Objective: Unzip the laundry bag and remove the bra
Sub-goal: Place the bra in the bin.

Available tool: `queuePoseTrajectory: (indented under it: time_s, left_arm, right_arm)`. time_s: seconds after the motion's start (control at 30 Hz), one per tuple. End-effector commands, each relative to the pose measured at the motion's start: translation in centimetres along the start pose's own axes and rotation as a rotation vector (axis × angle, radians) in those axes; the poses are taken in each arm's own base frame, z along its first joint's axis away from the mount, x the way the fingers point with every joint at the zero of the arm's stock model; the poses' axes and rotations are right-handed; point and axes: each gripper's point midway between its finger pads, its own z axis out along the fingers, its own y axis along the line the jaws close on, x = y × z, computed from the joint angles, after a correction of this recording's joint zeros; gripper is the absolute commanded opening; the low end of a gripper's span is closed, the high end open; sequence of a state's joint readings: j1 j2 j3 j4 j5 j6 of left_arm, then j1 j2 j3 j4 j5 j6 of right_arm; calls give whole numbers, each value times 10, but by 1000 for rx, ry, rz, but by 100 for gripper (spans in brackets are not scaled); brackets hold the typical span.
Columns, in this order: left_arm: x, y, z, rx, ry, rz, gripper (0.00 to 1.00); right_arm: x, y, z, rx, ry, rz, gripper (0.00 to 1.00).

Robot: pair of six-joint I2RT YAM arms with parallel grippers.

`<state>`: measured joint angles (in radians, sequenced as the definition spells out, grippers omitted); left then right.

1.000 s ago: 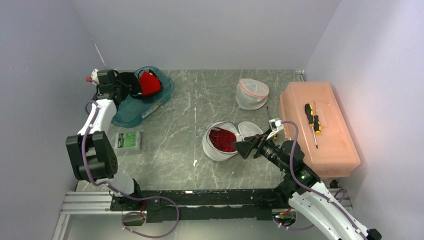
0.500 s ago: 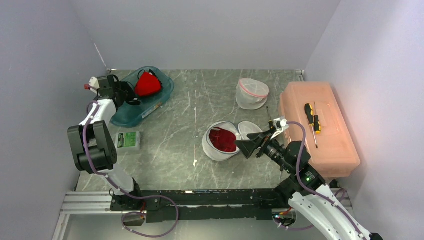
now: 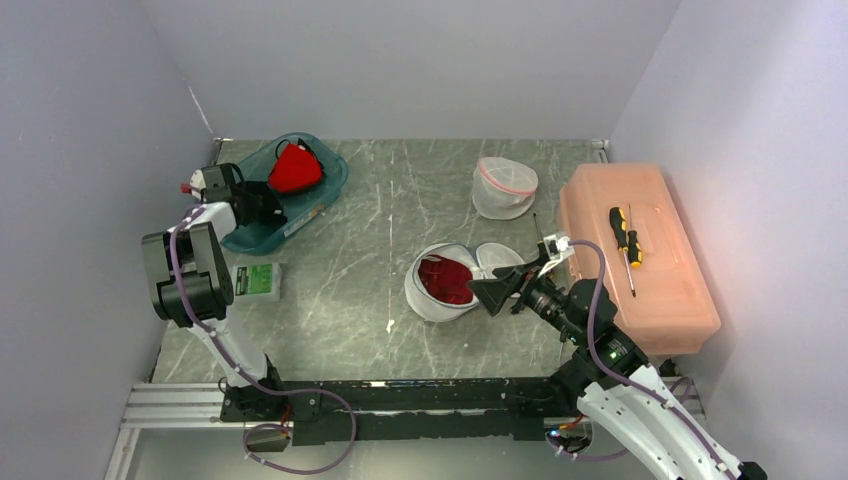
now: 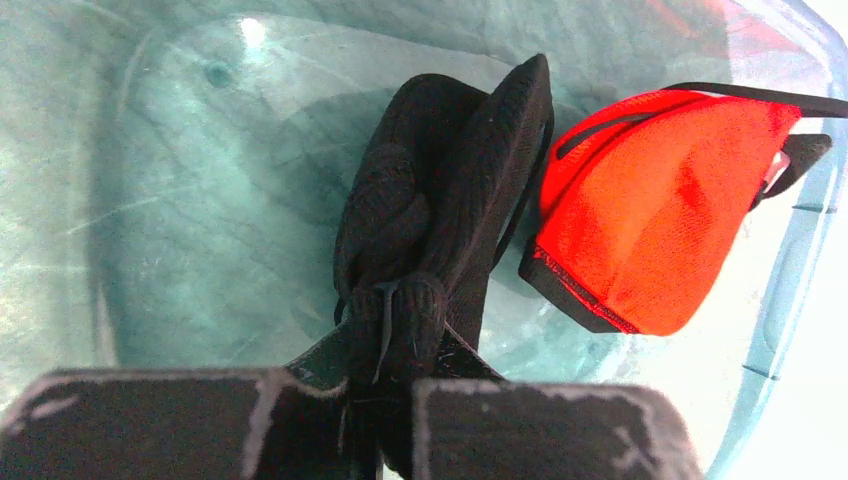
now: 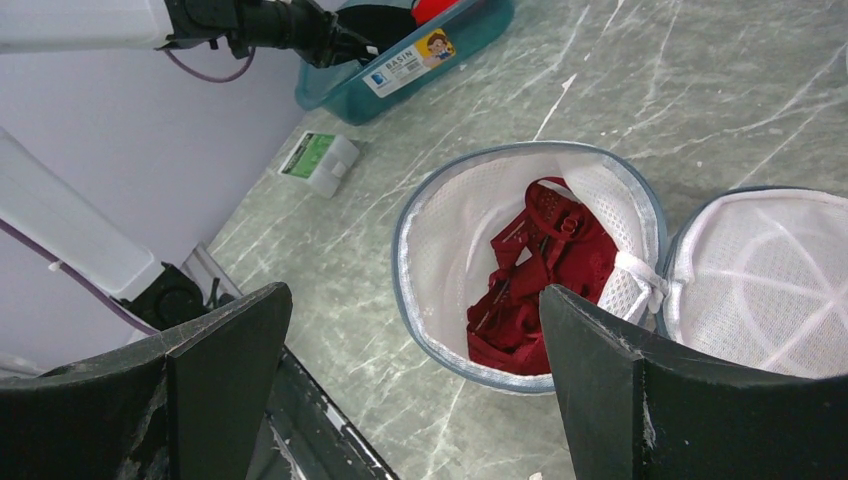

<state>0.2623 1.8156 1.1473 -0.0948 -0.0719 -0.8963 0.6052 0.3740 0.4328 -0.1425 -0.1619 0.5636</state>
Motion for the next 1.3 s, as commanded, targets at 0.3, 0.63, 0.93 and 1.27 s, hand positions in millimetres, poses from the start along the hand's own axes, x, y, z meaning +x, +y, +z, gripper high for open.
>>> queuePoseTrajectory:
  time_s: [0.3,0.63,0.93,1.27]
  left_arm:
    - [1,-9,6,79,7,5,42]
    - [-19,3,-49,5,-76,-12,73]
    - [-36,-24,-108,142,-129,-7,79]
    - [-7,-16,-48,83,18,21,24]
  right_arm:
    - [-27,8,-3,6,-60,-61,99]
    - [-30,12,-7,-6,-65,-71,99]
    - [-30,14,-9,-17,-70,-65,99]
    - [-30,13,-9,-10,-69,-64,99]
